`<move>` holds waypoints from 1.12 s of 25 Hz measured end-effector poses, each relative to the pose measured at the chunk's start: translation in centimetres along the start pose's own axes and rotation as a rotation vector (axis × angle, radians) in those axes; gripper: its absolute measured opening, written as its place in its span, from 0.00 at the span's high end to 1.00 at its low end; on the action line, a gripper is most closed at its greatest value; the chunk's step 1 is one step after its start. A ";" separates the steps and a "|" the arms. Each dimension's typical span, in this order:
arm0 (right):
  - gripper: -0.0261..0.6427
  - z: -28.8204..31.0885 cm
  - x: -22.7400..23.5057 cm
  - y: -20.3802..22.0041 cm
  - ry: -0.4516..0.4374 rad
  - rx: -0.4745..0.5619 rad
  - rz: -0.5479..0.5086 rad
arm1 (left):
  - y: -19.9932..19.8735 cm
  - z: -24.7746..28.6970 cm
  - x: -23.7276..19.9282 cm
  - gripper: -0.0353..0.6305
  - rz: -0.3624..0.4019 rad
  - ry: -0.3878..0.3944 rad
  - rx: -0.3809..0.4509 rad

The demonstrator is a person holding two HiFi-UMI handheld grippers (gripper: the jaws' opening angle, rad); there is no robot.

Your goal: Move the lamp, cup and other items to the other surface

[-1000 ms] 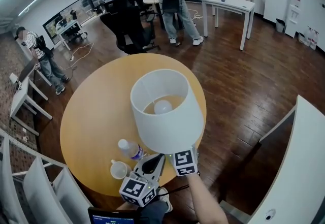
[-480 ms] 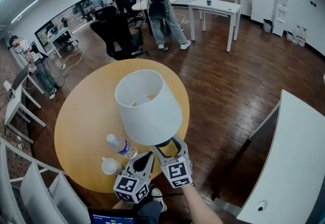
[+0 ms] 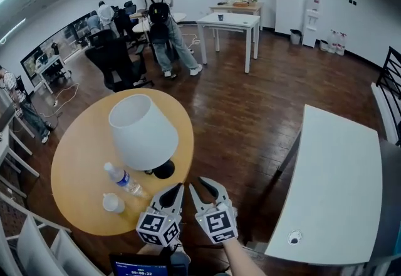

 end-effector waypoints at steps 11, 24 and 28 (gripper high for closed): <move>0.89 -15.0 5.8 -1.6 0.194 0.026 0.017 | -0.8 1.9 14.1 0.93 0.001 0.193 0.053; 0.96 -24.0 9.1 -4.2 0.266 0.160 0.055 | -2.3 2.5 23.8 0.93 0.050 0.332 0.074; 0.96 -24.2 9.2 -4.2 0.261 0.157 0.036 | -2.9 2.3 24.9 0.93 0.062 0.359 0.101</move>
Point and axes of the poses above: the fingertips, and each gripper's own axes: z forward along the fingers, x to its right, y out of its underside, the point moved 1 cm from there along -z, backward along the fingers
